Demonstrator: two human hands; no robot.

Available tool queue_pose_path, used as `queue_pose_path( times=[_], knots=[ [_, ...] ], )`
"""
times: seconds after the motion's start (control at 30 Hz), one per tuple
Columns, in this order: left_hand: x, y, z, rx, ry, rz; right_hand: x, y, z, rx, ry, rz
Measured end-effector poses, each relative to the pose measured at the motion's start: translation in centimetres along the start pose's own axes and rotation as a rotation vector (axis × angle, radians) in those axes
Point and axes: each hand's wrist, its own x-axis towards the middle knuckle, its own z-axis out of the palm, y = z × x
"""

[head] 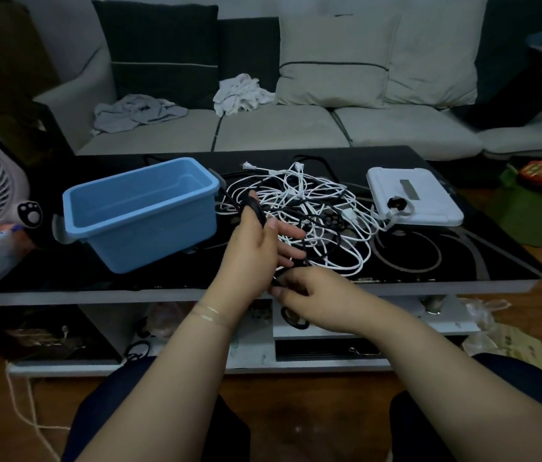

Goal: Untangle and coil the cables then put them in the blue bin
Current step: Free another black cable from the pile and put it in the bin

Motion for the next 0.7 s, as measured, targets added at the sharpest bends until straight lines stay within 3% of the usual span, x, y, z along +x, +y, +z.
queue_pose_path(
  times=[0.17,0.23,0.33,0.47,0.6,0.7],
  knots=[
    [-0.1,-0.6,0.4,0.609,-0.223,0.085,-0.6,0.1,-1.7,0.154,-0.029,-0.006],
    [0.1,-0.6,0.6,0.724,-0.290,0.042,-0.8,0.4,-2.2,0.138,-0.020,0.017],
    [-0.3,0.1,0.6,0.596,-0.347,-0.019,-1.1,0.3,-2.3,0.161,0.004,0.000],
    [-1.2,0.6,0.9,0.252,-0.541,-0.121,-1.2,0.4,-2.8,0.200,0.188,-0.027],
    [-1.1,0.9,0.9,-0.054,-0.482,-0.241,-1.2,0.5,-3.8,0.418,0.250,-0.013],
    [-1.0,1.1,0.2,-0.150,-0.481,-0.247,-1.3,0.7,-5.3,0.431,0.232,-0.032]
  ],
)
